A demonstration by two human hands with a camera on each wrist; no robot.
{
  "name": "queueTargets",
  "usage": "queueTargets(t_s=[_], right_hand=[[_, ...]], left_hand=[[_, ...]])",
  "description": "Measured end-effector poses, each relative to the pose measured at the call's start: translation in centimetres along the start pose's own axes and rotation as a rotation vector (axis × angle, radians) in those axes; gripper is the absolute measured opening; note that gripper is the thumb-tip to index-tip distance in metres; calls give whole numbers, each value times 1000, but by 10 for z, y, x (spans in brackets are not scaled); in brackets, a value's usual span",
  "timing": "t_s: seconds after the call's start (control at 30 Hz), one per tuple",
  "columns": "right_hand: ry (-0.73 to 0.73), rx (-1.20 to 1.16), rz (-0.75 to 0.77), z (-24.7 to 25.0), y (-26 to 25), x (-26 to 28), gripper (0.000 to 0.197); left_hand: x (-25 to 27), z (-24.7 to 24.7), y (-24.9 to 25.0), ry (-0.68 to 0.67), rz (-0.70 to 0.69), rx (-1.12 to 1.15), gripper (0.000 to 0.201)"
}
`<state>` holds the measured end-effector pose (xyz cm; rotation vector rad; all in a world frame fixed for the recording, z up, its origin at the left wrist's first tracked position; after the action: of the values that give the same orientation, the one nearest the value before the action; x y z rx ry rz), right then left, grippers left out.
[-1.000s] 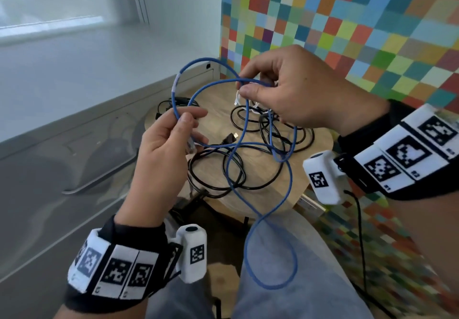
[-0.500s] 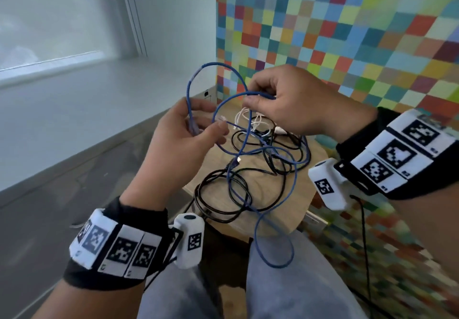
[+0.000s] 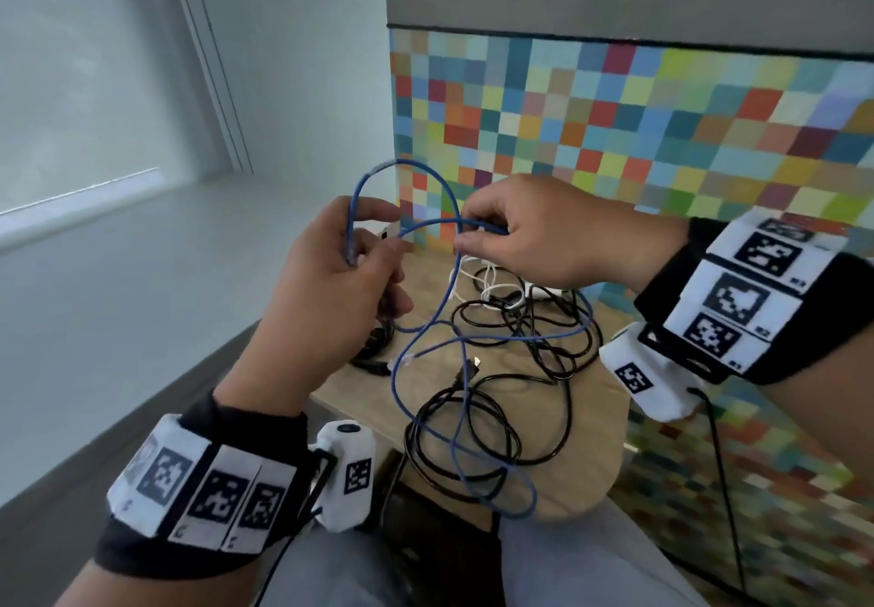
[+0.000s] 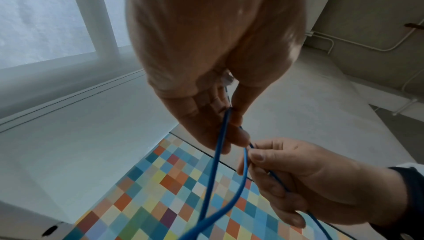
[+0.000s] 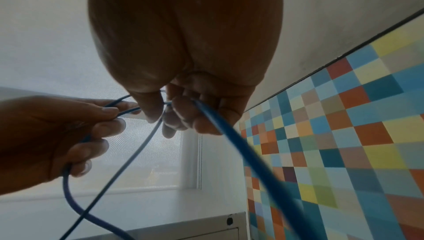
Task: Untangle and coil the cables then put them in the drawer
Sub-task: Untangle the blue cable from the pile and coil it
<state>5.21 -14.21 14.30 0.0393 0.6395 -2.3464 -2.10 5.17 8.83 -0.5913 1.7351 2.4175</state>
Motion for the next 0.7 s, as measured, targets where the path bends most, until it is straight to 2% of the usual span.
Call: queueTargets(t_s=[0.3,0.5,0.57,0.7], right_hand=[[55,-183,-75,-19,65,11,24],[-45,-377,-187,-6,100,-10,8],[-123,-357,-215,11,107,-27,8],[-267,-298,-227,76,104,-77,14]], left_hand=[[-21,-32,-31,-26,54,-161,13],[-63,-56,-32,-51,87,-253,10],[-79,-57,-30,-52,129,-274,10],[-114,-50,-9,-55,218,-261,9]])
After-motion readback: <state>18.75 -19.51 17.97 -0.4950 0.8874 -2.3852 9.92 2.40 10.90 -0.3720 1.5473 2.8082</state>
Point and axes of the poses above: each hand's wrist, its own x-axis away from the middle knuckle, its own z-axis out of the back of the hand, y = z × x, the point moved 1 cm from there along -x, towards the middle knuckle, and after that the axes turned 8 degrees about -x, right-handed, at the moved point
